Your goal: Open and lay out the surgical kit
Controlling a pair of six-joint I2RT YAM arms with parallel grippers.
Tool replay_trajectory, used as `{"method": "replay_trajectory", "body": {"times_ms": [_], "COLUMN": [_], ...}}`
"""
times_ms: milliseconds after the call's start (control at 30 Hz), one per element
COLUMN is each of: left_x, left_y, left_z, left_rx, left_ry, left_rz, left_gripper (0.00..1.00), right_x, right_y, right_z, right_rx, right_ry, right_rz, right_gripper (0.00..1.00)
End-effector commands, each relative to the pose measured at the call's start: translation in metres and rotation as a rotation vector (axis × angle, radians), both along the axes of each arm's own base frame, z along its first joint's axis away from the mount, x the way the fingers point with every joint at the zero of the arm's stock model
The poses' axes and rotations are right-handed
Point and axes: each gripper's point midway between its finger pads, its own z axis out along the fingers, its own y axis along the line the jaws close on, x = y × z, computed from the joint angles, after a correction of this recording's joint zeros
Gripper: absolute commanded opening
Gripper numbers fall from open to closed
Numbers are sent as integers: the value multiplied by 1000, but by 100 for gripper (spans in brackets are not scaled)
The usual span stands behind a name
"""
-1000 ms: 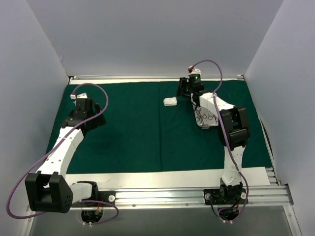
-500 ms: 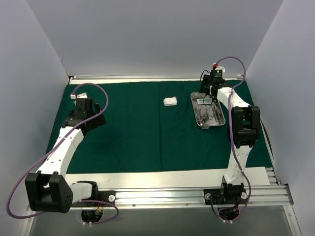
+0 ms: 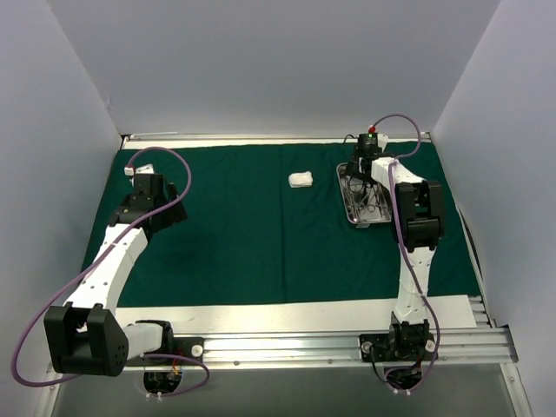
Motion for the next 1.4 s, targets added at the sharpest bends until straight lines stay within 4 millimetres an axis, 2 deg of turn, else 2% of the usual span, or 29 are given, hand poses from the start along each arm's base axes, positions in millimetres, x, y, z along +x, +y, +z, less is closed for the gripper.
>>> {"method": "replay_trajectory", "body": {"times_ms": [0,167,333,500,633,767,1033,1200,1300,1367], "left_x": [10,10,10,10,10,10,10,10,10,9], "left_y": [0,0,-1,-1,-2,-2,-2,-2,-1,-1], "left_z": [12,11,11,11,12,12,13,12,13,12], "left_rx": [7,8,5,3,-1,0,1,3,4,5], "left_ry": [-54,-52,-54,-55,-56,-58,-59,-58,-58,-55], "left_rz": [-5,-8,-10,-12,-15,-16,-15,-14,-11,-10], "left_gripper": [94,94,94,94,94,94,94,94,94,94], "right_x": [9,0,-13,-23,-33,-31,-13,-4,0,-2], "right_y": [-1,-2,-5,-3,-11,-13,-2,-6,-10,-12], "right_z": [3,-12,-18,-14,-10,7,30,44,45,36], "right_rx": [-34,-95,-145,-181,-179,-144,-23,-43,-52,-64], "right_ry": [-17,35,73,105,117,78,-43,-110,-128,-101], "right_rz": [-23,13,44,148,147,108,-41,-172,-246,-277], "right_gripper": [56,53,48,47,46,45,45,49,51,52]}}
